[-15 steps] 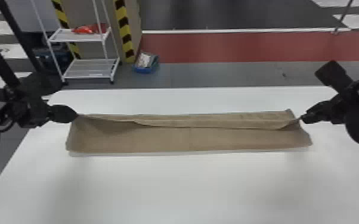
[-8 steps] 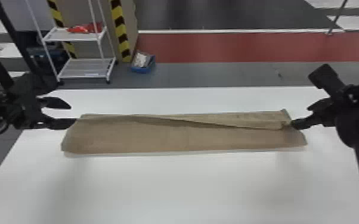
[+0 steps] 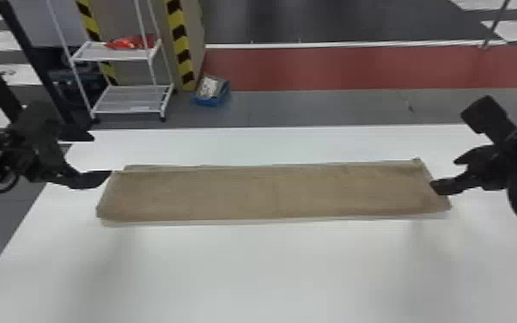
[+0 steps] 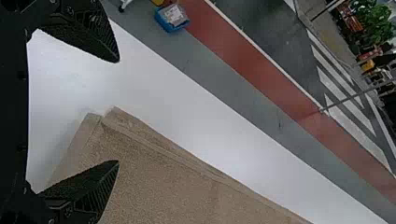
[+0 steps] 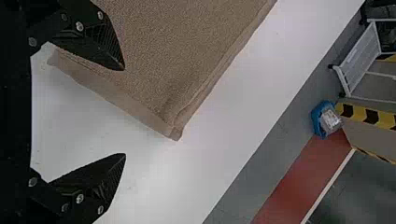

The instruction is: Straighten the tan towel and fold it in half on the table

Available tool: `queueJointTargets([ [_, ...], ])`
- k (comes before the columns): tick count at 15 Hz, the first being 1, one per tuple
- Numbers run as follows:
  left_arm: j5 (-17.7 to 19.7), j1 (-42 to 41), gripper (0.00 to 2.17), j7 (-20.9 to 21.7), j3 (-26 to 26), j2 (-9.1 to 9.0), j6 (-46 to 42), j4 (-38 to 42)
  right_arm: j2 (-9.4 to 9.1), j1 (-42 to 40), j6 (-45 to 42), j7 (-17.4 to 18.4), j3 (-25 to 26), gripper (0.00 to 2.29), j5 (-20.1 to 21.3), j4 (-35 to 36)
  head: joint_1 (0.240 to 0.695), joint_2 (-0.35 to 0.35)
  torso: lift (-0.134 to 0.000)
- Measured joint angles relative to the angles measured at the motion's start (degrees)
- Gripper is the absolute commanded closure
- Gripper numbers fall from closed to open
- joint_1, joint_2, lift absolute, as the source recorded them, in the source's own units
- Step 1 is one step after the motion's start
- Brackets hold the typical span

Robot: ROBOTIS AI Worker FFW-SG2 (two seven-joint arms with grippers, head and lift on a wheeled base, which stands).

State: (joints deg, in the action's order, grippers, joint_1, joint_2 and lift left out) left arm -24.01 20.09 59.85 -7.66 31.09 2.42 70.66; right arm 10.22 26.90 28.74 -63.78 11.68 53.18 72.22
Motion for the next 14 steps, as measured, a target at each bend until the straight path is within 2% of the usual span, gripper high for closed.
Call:
queueJointTargets([
  [4, 1.7, -2.8, 0.12, -0.1, -2.4, -0.22, 0.2, 3.0, -1.27, 0.5, 1.1, 4.2, -0.9, 0.27, 0.6, 0.0, 0.695, 0.053, -0.123],
  [6, 4.7, -4.6, 0.12, 0.0, -4.8, -0.20, 1.3, 5.2, -1.42, 1.2, 4.2, 5.8, -0.8, 0.23, -0.2, -0.1, 0.695, 0.052, -0.123],
  [9, 8.9, -6.2, 0.12, -0.1, -7.3, 0.00, 4.6, 7.7, -1.37, 1.7, 9.7, 6.7, 0.9, 0.20, -3.9, 0.3, 0.695, 0.051, -0.123],
  [14, 13.5, -6.6, 0.15, -2.9, -7.6, -0.26, 10.1, 8.2, -1.34, 1.8, 18.6, 9.6, 5.4, 0.14, -11.5, 1.5, 0.695, 0.039, -0.123],
])
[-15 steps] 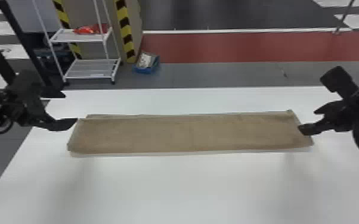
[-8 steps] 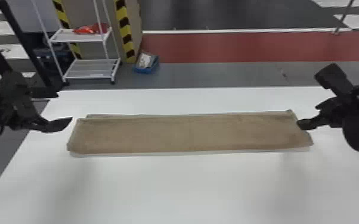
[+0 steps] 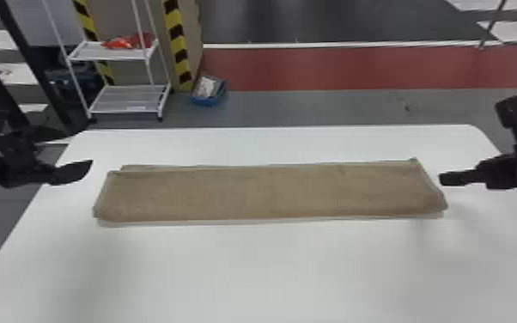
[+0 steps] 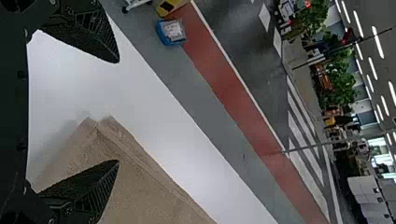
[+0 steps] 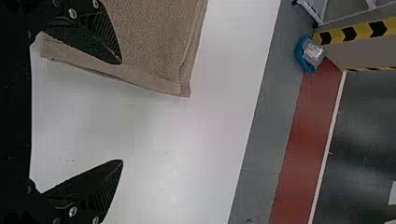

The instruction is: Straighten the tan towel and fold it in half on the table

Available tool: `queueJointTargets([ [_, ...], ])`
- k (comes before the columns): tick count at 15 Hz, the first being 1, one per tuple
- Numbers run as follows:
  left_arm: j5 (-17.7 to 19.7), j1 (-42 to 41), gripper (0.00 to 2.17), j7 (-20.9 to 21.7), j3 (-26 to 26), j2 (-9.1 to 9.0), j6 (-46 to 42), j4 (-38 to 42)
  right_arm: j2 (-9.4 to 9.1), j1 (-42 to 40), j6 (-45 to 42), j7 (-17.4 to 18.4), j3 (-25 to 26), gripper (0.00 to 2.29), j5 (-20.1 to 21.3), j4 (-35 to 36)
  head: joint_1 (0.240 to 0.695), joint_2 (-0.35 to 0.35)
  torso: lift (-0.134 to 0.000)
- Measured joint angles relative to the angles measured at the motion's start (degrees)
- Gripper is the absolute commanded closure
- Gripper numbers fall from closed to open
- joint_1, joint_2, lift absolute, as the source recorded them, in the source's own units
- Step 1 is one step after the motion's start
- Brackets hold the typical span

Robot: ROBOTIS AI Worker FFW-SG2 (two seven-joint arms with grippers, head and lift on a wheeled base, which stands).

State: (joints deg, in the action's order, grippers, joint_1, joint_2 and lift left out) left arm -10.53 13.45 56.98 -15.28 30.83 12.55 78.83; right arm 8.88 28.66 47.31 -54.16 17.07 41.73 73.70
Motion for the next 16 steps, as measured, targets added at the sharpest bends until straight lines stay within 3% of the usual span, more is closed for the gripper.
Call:
queueJointTargets([
  [6, 4.4, -0.1, 0.15, -3.4, -0.3, -0.75, 5.5, 0.0, 0.64, -1.1, 2.0, 0.9, 2.3, 0.13, -3.3, 1.3, 0.695, 0.029, -0.123],
  [16, 3.7, -0.9, 0.17, -4.6, -0.8, -1.97, 9.7, 1.4, 2.16, -1.8, 2.1, 1.2, 2.5, 0.13, -5.6, 2.2, 0.695, 0.021, -0.123],
])
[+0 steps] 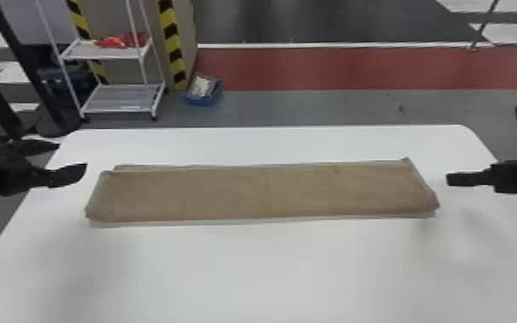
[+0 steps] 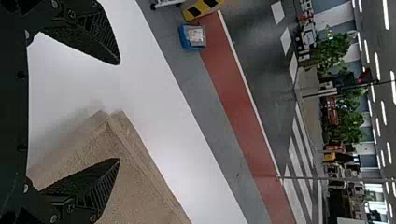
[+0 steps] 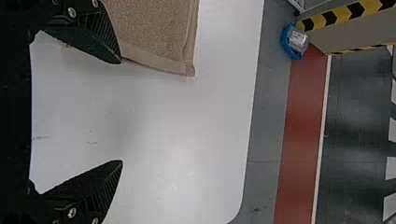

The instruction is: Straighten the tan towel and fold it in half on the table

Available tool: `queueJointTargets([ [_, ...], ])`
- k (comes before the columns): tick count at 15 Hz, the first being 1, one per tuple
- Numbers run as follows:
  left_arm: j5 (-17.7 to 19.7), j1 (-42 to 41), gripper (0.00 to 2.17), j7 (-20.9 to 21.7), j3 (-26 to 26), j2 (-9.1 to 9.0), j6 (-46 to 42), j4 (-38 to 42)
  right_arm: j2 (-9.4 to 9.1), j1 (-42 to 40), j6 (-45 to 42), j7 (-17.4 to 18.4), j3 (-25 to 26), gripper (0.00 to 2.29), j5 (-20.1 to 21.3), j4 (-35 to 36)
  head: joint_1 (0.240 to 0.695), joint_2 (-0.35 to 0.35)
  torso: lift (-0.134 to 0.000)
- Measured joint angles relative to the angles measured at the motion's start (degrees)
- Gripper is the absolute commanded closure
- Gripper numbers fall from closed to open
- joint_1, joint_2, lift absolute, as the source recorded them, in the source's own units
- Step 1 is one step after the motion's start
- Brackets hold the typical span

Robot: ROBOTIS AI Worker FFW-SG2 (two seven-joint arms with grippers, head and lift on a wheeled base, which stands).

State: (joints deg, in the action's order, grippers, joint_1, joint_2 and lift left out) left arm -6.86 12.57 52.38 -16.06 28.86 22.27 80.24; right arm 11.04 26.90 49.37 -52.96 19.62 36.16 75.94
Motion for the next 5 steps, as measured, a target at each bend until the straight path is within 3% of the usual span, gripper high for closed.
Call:
queueJointTargets([
  [5, -0.2, -0.3, 0.16, -0.2, 0.0, -0.77, 0.5, 0.9, 0.81, -0.2, 0.3, 0.1, 0.3, 0.13, -2.3, 0.1, 0.695, 0.013, -0.123],
])
